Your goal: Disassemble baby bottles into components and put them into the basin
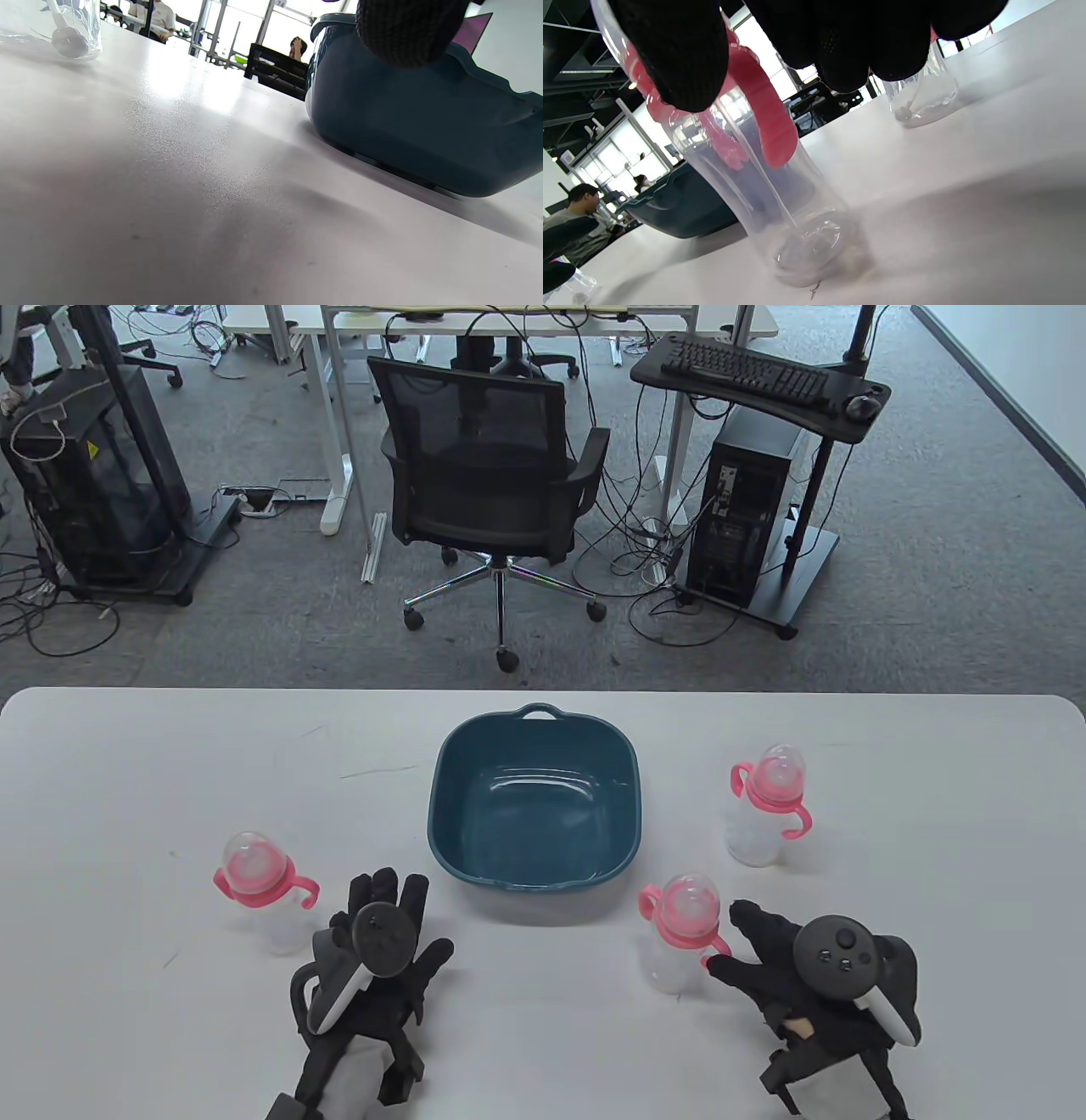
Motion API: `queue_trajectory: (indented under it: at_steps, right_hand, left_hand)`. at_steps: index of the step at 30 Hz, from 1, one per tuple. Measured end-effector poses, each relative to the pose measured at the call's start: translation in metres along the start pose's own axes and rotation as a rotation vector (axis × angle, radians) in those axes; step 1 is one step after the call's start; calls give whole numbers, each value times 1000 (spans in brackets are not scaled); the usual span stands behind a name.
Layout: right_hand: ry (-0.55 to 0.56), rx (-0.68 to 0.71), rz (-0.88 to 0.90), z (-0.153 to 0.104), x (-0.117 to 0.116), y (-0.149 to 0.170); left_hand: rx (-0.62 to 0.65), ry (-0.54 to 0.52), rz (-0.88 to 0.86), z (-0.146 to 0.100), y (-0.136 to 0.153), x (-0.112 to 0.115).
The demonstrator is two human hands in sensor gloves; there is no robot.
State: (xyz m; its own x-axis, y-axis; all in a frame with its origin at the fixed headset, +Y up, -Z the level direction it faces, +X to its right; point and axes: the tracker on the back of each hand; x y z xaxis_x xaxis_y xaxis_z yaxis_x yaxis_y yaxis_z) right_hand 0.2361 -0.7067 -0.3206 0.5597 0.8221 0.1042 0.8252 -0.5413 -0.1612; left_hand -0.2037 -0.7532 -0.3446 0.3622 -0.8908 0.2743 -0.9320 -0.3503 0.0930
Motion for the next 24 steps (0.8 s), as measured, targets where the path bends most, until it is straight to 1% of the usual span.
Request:
queue_trajectory:
  at_steps: [3,5,7,10,12,16,17,20,22,24]
  right_hand:
    - [83,4,-39,0,-10,-7]
    - [135,16,-68,0,-9,-9]
    - [154,23,-75,0,-8,-10]
    - [199,61,-73,1,-5,-13]
    - [219,83,-76,0,-1,-19]
    - [276,148,-102,-2,12,-38]
    - [286,161,-99,-2,13,-42]
    - [311,211,-93,-1,14,-58]
    - [320,245,-82,-1,12,-71]
    - [319,267,-71,0,10,-81]
  left_hand:
    - [17,-10,-9,-1,-1,-1]
    - [33,-24,-17,-2,-3,-3]
    - [62,-40,-27,-4,-6,-6]
    - [148,-69,-53,-10,-18,-13]
    - [224,-97,-67,-16,-30,-18]
    - [430,-181,-101,-28,-69,-32]
    - [468,-185,-105,-30,-77,-34]
    - [599,-167,-172,-32,-108,-39]
    - [649,-135,-254,-29,-126,-38]
    - [681,-110,-325,-24,-136,-37]
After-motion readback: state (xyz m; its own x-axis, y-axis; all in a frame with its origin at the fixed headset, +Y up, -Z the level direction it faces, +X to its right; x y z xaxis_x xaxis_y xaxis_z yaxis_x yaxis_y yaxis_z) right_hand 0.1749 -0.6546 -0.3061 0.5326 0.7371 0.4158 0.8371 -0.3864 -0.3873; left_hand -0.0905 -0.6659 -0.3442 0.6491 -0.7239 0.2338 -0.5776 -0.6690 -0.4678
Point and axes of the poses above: the tracker on the back of each hand, its own y axis roughly to the little-finger side, its own z axis roughly from the wrist to the fingertips, x = y × z, and after that the axes turned 9 degrees about y, right-handed
